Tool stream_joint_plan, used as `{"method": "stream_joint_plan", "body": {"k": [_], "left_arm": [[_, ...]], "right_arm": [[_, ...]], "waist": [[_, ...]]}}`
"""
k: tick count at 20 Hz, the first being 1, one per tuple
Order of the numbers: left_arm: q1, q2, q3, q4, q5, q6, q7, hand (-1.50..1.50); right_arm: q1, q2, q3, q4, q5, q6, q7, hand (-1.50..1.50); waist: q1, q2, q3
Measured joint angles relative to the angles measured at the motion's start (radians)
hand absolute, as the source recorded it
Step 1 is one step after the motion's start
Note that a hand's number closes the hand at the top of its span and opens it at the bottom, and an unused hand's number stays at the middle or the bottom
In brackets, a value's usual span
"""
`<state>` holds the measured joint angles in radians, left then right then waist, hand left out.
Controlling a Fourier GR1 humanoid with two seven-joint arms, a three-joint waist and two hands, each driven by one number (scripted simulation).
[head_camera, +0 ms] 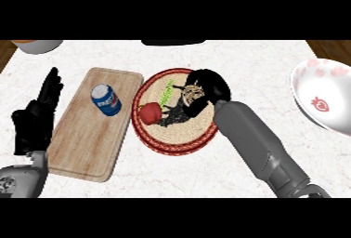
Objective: Pick the cupcake from the placemat and place it in the bowl
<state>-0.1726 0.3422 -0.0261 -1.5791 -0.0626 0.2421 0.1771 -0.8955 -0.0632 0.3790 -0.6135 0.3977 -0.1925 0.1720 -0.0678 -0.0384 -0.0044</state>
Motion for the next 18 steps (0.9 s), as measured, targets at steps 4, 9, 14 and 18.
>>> {"method": "stream_joint_plan", "body": {"k": [4, 9, 14, 18], "left_arm": [[0.015, -0.003, 0.0, -0.001, -0.001, 0.0, -0.011, 0.0], [0.025, 0.005, 0.013, -0.009, 0.007, -0.007, -0.01, 0.0], [0.026, -0.001, 0.01, -0.027, 0.003, -0.007, 0.002, 0.0], [0.021, -0.003, 0.011, -0.033, 0.002, -0.014, -0.005, 0.0]], "right_arm": [[-0.04, 0.039, -0.027, -0.093, 0.041, -0.209, 0.199, 1.5], [-0.064, 0.013, -0.005, -0.2, 0.168, -0.352, 0.472, 1.5], [-0.011, -0.069, 0.015, -0.362, 0.297, -0.385, 0.688, 1.5], [0.074, -0.171, -0.014, -0.55, 0.355, -0.368, 0.775, 1.5]], "waist": [[-0.004, -0.004, 0.0], [-0.01, -0.003, 0.001], [-0.001, 0.007, 0.002], [0.009, 0.015, 0.003]]}}
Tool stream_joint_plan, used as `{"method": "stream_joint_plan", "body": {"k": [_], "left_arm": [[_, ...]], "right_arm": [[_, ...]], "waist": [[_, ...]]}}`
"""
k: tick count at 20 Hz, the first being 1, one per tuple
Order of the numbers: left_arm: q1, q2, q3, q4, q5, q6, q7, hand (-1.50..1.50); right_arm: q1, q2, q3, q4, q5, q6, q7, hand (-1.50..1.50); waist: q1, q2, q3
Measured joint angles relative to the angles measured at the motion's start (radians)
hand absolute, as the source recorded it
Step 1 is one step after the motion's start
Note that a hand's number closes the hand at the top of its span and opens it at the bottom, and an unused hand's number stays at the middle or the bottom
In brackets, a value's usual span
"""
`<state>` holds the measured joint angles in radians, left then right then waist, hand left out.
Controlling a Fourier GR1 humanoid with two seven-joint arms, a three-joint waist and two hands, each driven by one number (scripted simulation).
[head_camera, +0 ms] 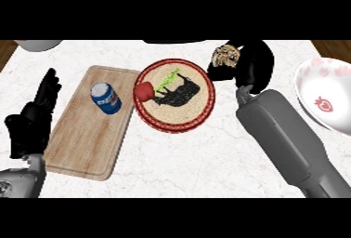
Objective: Pick the cupcake from the placemat and place it in the bowl
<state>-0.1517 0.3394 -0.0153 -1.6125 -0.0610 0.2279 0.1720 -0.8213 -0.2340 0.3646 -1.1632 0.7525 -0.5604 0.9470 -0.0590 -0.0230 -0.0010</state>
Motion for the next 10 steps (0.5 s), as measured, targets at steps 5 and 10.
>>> {"method": "stream_joint_plan", "body": {"k": [5, 10], "left_arm": [[-0.011, -0.019, -0.015, -0.013, -0.011, -0.001, 0.006, 0.0], [-0.029, -0.032, -0.022, -0.001, -0.028, -0.007, -0.003, 0.0]], "right_arm": [[0.144, -0.142, -0.087, -0.2, 0.015, 0.006, 0.017, 1.5], [0.277, -0.264, -0.218, -0.265, -0.05, -0.022, -0.079, 1.5]], "waist": [[0.019, 0.01, 0.001], [0.037, 0.018, 0.001]]}}
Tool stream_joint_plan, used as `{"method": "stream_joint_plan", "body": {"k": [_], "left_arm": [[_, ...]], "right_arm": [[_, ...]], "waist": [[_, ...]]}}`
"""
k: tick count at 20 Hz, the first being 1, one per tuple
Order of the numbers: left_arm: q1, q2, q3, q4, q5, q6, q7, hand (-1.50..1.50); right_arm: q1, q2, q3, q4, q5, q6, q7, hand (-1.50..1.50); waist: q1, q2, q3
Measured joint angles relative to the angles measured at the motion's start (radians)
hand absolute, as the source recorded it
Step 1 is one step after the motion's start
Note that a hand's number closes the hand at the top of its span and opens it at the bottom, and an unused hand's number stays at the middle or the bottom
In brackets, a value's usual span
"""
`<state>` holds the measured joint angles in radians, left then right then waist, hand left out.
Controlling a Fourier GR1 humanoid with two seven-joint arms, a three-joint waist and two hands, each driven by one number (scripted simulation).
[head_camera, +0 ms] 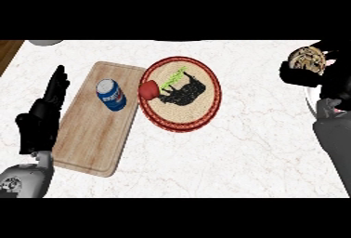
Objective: Pick the cupcake from the placemat and place it in the bowl
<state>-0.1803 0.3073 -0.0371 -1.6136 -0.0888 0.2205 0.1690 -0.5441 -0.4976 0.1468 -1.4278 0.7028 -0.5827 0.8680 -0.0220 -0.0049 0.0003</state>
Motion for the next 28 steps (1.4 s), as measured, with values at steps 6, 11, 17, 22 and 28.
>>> {"method": "stream_joint_plan", "body": {"k": [6, 11, 17, 22, 28], "left_arm": [[-0.021, -0.006, 0.015, 0.017, 0.005, -0.017, -0.001, 0.0], [-0.026, -0.007, 0.017, -0.001, 0.0, -0.028, 0.009, 0.0], [-0.05, -0.025, 0.011, 0.01, -0.012, -0.036, 0.019, 0.0], [-0.054, -0.037, 0.0, 0.007, -0.024, -0.037, 0.017, 0.0], [-0.044, -0.036, 0.008, 0.001, -0.019, -0.05, 0.008, 0.0]], "right_arm": [[0.109, -0.113, -0.118, 0.096, -0.045, -0.025, -0.172, 1.5], [0.142, -0.172, -0.181, 0.274, -0.037, -0.054, -0.304, 1.5], [0.057, -0.192, -0.28, 0.59, -0.089, -0.094, -0.511, 1.5], [0.008, -0.178, -0.386, 0.778, -0.228, -0.044, -0.691, -1.5], [-0.044, -0.174, -0.508, 0.911, -0.374, 0.045, -0.95, -1.5]], "waist": [[0.014, 0.005, 0.0], [0.026, 0.008, 0.001], [0.039, 0.012, 0.002], [0.05, 0.017, 0.004], [0.055, 0.019, 0.005]]}}
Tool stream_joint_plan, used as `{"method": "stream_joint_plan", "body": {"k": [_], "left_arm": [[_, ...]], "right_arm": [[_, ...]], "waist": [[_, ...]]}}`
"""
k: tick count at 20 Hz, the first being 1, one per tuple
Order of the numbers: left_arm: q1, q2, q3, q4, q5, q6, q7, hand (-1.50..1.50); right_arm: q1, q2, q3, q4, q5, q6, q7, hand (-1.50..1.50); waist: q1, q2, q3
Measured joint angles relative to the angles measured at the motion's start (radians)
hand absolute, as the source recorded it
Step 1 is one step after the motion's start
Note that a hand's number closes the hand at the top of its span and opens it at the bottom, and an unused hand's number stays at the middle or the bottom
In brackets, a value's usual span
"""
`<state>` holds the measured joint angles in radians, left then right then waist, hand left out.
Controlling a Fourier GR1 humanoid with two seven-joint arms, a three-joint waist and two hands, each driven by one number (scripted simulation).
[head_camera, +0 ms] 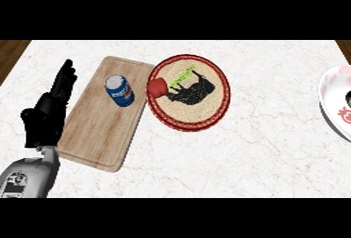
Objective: Pick the cupcake from the placemat and place it in the bowl
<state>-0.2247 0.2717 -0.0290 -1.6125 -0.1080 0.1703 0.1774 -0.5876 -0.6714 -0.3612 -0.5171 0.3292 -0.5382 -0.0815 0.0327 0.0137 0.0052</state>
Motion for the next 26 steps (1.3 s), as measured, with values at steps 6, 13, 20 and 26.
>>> {"method": "stream_joint_plan", "body": {"k": [6, 13, 20, 26], "left_arm": [[-0.007, -0.006, 0.01, 0.005, -0.007, 0.0, 0.007, 0.0], [0.02, 0.002, 0.039, -0.015, -0.003, -0.017, 0.011, 0.0], [0.029, -0.016, 0.043, -0.013, -0.028, -0.002, 0.019, 0.0], [0.032, -0.008, 0.063, -0.017, -0.027, -0.016, 0.016, 0.0]], "right_arm": [[-0.02, -0.013, -0.117, 0.082, -0.109, 0.027, -0.214, -1.5], [0.041, -0.075, -0.223, 0.096, -0.238, 0.166, -0.318, -1.5], [0.242, -0.054, -0.292, -0.093, -0.382, 0.344, -0.348, -1.5], [0.474, 0.018, -0.317, -0.363, -0.479, 0.47, -0.32, -1.5]], "waist": [[-0.008, -0.003, -0.001], [-0.025, -0.011, -0.004], [-0.051, -0.02, -0.006], [-0.056, -0.021, -0.007]]}}
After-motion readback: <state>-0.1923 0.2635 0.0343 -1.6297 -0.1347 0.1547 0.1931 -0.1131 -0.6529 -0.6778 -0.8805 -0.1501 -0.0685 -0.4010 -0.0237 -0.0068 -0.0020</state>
